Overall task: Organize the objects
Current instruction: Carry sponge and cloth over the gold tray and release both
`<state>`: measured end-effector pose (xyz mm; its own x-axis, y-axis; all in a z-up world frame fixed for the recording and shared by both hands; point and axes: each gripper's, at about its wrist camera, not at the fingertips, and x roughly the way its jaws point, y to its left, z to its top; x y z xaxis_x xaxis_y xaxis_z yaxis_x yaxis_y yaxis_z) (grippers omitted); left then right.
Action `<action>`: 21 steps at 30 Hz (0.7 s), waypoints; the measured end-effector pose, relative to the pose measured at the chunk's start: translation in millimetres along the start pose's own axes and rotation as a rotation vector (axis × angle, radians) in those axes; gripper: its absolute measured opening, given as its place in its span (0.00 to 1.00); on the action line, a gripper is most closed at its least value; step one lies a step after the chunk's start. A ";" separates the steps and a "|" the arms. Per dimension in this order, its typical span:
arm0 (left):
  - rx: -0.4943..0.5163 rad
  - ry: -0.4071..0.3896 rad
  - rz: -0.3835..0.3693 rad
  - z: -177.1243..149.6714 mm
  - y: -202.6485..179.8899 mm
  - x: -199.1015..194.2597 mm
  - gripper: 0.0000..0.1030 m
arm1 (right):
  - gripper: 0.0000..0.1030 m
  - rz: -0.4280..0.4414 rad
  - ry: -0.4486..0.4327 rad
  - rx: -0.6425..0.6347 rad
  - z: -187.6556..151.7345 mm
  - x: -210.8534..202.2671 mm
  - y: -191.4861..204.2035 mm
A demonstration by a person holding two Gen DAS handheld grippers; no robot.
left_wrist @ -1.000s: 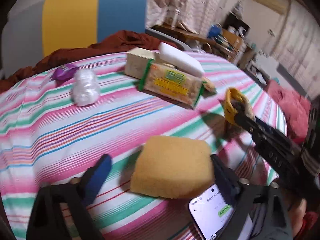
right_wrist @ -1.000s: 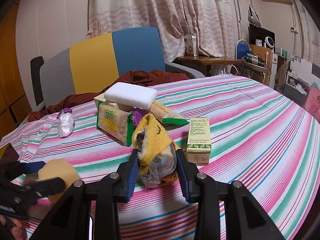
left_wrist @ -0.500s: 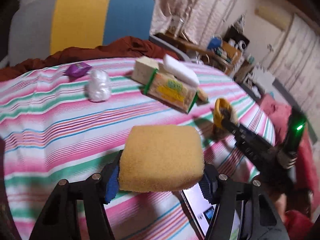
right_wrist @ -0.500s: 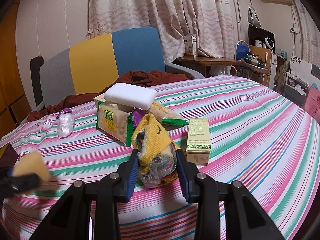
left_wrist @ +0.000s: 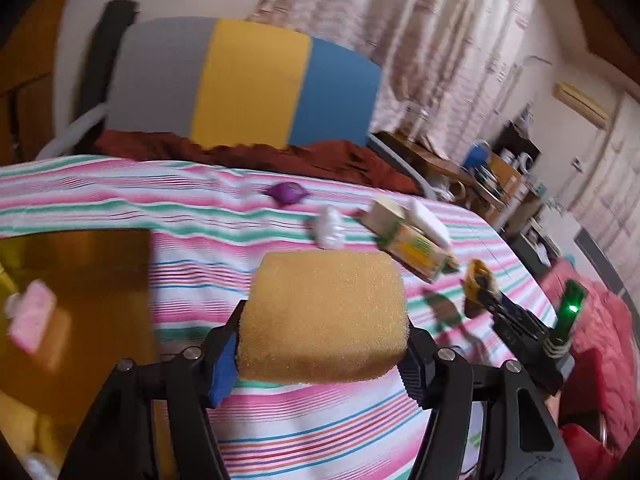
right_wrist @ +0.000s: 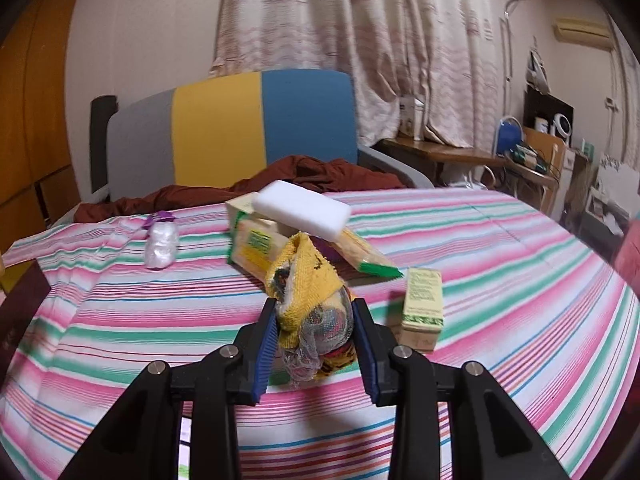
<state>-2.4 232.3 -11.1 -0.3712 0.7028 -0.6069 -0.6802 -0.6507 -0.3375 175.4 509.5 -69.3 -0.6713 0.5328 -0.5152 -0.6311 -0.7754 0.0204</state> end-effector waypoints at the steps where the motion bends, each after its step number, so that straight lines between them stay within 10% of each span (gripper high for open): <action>1: -0.012 -0.003 0.011 0.3 9.2 -4.3 0.64 | 0.34 0.012 -0.004 0.000 2.4 -4.1 2.8; 21: -0.332 0.007 0.199 -33.7 183.4 -65.7 0.65 | 0.34 0.566 0.008 -0.059 29.3 -84.5 181.9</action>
<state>-81.5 57.1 -57.4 -0.4700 0.5523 -0.6886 -0.3530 -0.8326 -0.4268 105.9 333.4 3.0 -0.8956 0.0259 -0.4441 -0.1507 -0.9570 0.2480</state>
